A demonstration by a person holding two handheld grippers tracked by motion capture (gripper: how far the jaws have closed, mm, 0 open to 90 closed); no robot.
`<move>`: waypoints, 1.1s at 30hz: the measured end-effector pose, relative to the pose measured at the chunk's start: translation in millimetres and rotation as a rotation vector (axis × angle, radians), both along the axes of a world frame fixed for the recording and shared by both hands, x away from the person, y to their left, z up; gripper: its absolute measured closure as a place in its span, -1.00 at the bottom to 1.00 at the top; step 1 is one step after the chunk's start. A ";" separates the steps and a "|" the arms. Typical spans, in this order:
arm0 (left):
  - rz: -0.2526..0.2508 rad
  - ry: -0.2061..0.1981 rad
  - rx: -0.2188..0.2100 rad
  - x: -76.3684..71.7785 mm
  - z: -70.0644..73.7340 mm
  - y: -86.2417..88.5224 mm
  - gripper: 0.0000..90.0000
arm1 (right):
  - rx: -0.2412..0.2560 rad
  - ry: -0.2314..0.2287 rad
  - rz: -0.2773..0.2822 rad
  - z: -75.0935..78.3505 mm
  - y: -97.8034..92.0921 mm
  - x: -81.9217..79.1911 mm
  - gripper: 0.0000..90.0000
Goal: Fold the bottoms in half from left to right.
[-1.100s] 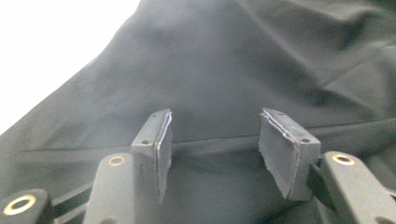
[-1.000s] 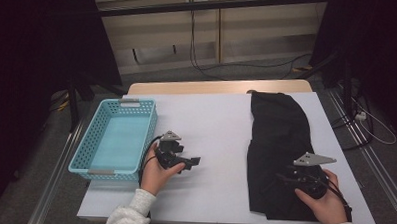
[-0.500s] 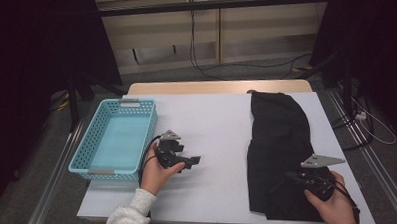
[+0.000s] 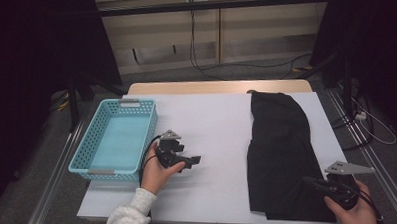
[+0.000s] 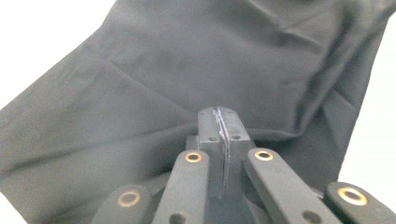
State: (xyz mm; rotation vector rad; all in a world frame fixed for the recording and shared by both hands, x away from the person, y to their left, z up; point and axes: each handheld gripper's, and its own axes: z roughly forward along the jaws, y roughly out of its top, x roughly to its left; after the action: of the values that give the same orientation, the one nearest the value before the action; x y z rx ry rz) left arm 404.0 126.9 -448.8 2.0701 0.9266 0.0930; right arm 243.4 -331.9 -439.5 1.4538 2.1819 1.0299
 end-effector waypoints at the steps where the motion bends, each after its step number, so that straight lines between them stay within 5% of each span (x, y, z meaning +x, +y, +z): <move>1: 0.004 -0.003 -0.002 -0.1 -0.2 -0.3 -0.70 | 0.001 -0.001 -0.006 0.1 -2.3 -2.1 1.00; 14: -0.005 0.001 0.006 0.3 -0.8 -0.9 -0.70 | -0.001 -0.020 -0.077 2.6 -27.1 -18.2 0.99; 21: -0.009 0.003 0.018 -0.3 -2.9 -4.0 -0.69 | -0.027 -0.015 -0.120 -1.9 -23.7 -13.3 0.49; 24: -0.008 0.002 0.018 0.0 -2.9 -4.0 -0.69 | -0.025 0.003 -0.142 -1.0 -23.0 -15.1 0.43; 29: -0.014 0.006 0.026 0.2 -3.8 -4.5 -0.69 | -0.024 0.052 -0.158 -7.2 -19.5 -12.5 0.46; 33: -0.018 0.006 0.028 -0.3 -3.8 -5.8 -0.69 | -0.018 0.066 -0.138 -8.3 -14.5 -4.8 0.89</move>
State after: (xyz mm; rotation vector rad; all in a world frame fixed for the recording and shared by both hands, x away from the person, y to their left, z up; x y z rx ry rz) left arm 403.8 121.1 -452.6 2.1055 0.9150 0.0912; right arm 238.7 -346.4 -447.8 1.6259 2.0951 0.9261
